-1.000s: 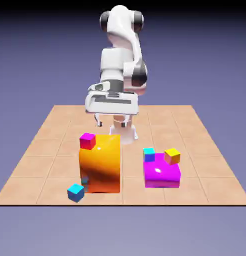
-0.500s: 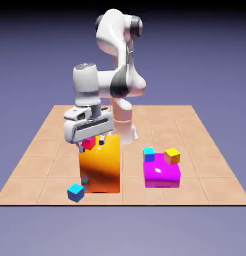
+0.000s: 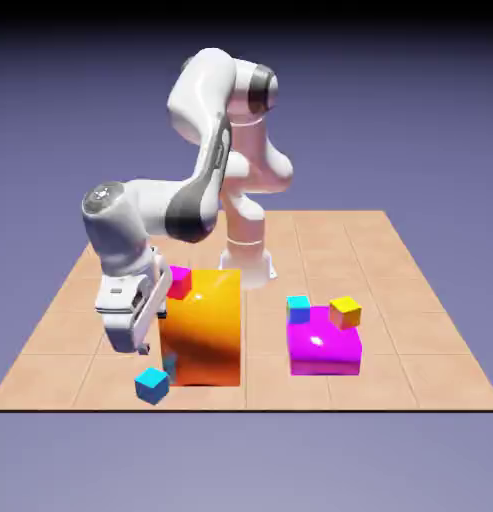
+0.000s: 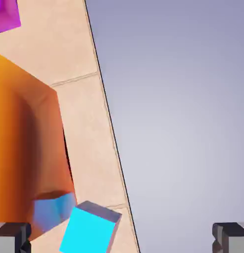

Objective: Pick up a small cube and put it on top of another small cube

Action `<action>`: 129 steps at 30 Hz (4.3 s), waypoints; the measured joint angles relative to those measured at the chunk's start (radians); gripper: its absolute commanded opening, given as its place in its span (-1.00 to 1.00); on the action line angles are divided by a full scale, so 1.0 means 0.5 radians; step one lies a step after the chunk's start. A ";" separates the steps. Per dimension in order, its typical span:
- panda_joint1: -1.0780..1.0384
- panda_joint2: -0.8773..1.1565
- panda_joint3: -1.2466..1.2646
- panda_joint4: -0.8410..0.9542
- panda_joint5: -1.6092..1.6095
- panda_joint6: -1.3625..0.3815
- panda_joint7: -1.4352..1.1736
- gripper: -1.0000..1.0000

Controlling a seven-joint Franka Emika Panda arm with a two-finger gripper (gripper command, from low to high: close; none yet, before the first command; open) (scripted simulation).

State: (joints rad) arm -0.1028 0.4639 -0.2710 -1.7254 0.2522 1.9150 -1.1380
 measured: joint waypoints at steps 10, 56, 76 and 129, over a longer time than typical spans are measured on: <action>-0.053 0.479 -0.125 0.502 0.117 -0.519 -0.870 0.00; -0.696 1.088 0.147 1.325 0.385 -1.540 -2.481 -1.00; -2.145 0.237 1.532 0.924 0.506 -1.581 -2.284 -1.00; -5.585 -1.631 4.983 -0.316 0.736 -1.406 -1.773 -1.00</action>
State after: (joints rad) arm -2.8953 -0.3517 2.2205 -1.8837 0.6202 1.2120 -2.0244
